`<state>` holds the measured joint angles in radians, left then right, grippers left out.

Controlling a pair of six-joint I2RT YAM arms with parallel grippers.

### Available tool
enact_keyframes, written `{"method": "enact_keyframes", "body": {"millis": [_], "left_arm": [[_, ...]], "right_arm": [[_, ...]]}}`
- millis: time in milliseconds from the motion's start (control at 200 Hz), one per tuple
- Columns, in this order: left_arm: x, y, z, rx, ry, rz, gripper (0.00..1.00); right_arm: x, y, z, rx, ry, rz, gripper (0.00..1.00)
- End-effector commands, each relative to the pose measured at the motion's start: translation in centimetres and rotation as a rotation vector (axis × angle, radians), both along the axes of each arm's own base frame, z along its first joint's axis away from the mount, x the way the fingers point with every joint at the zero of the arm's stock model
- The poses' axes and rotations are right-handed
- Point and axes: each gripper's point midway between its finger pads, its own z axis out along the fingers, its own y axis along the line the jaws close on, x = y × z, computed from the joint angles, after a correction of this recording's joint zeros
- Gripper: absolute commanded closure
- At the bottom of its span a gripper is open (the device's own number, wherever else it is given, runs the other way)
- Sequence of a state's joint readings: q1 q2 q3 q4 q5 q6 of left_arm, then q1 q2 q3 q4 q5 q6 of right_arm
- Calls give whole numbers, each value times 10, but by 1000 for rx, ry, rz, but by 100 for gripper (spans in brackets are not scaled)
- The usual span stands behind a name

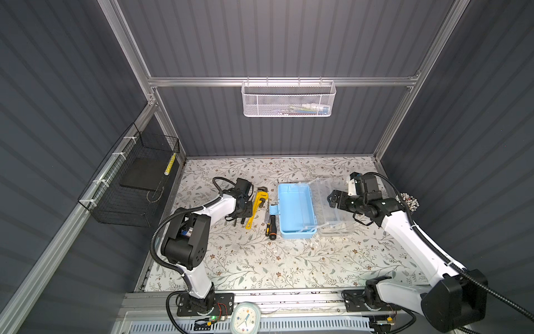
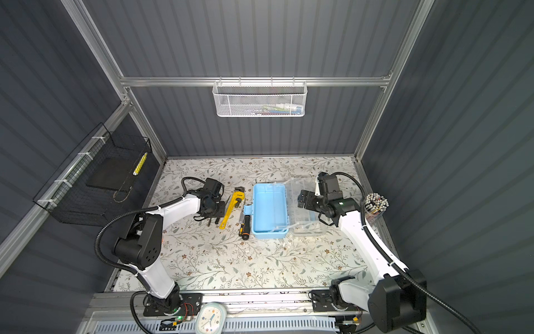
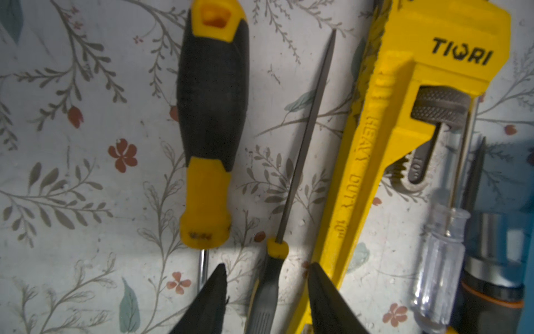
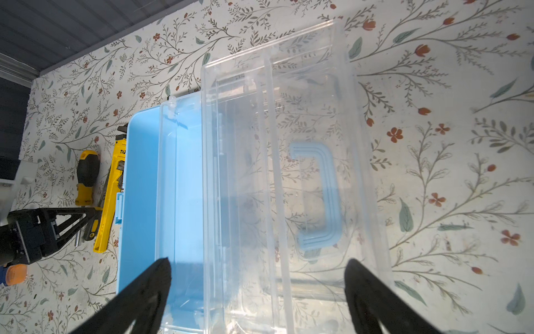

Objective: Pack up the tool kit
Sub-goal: 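Grasp the yellow-handled file with the left gripper, then carry the file into the blue box base with the left gripper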

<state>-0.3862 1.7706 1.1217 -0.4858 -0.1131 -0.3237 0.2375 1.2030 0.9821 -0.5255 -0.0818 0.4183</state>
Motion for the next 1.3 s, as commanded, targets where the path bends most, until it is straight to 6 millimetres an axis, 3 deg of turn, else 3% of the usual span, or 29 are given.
{"method": "enact_keyframes", "body": {"millis": [0,330,550,680,995,1095,1296], "left_arm": [[5,3,-5,27,17,-6,57],[1,1,-19,7,58,-13,72],[0,-1,-15,-28,55,-3,93],[5,-9,11,-89,-2,-3,95],[15,-21,98,-200,-164,11,96],[13,-56,130,-310,-218,-44,96],[-10,-177,162,-676,-186,-222,96]], "right_arm": [[-1,-3,7,-21,-13,0,6],[-1,-5,8,-41,-20,5,4],[-3,-10,8,-59,-26,1,3],[-4,-13,7,-64,-27,-7,3],[-4,-12,9,-49,-39,-6,3],[-3,-10,11,-39,-45,-3,4],[-2,-9,12,-30,-52,0,4]]}}
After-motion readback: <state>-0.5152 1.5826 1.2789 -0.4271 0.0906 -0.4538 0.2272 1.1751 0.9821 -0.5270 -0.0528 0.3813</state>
